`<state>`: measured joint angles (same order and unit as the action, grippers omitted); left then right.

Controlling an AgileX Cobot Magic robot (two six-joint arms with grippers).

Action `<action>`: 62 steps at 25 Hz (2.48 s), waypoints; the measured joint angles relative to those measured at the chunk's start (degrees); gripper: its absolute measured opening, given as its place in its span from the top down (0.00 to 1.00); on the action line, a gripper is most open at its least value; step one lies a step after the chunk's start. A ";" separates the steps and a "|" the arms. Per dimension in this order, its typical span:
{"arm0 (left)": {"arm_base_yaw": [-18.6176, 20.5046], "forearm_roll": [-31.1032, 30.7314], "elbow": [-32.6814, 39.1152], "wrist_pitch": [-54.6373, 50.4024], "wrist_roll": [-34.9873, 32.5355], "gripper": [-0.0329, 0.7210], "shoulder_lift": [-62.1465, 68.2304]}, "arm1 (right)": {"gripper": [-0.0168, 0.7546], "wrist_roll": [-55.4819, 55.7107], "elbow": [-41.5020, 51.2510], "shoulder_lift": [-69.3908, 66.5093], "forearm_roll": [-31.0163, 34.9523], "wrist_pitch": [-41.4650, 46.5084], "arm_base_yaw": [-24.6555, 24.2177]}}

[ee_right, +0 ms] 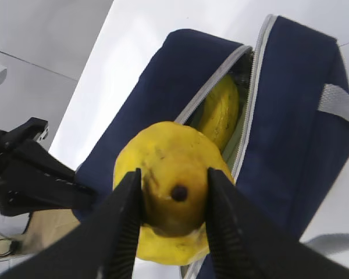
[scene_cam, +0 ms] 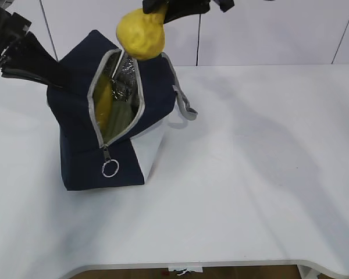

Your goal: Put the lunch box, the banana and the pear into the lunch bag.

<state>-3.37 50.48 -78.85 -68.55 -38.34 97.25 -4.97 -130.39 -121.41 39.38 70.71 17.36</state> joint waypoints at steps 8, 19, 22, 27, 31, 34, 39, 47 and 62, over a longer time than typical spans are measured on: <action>0.00 0.00 0.00 0.00 0.00 0.96 0.00 | 0.64 -3.61 0.00 -6.58 6.43 -1.25 0.13; 0.00 0.10 0.00 0.00 0.10 0.96 0.00 | 0.62 -5.03 0.00 -11.76 7.07 -3.99 2.92; 0.00 0.10 0.00 0.00 0.10 0.96 0.00 | 0.51 -5.85 0.00 -11.76 7.31 -4.42 3.50; 0.00 0.21 0.00 0.00 0.10 0.96 0.00 | 0.33 -6.06 0.00 -11.76 7.53 -4.01 3.52; 0.00 0.11 0.00 0.00 0.10 0.96 0.00 | 0.32 -6.05 0.00 -11.16 7.67 -3.16 2.28; 0.00 0.11 0.00 0.00 0.10 0.96 0.00 | 0.32 -6.18 0.00 -9.36 7.45 -2.39 0.64; 0.00 -0.01 0.00 0.00 0.10 0.96 0.00 | 0.32 -5.64 0.00 -7.78 -0.11 -0.47 -0.25; 0.00 -0.01 0.00 0.00 0.10 0.96 0.00 | 0.32 -2.80 0.00 -7.90 -10.93 0.30 -0.38; 0.00 -0.22 0.00 0.10 0.12 0.96 0.00 | 0.43 -2.69 0.03 -10.83 -8.14 0.39 -0.28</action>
<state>-3.37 50.26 -78.85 -68.45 -38.22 97.25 -7.66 -130.36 -132.24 31.24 71.10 17.08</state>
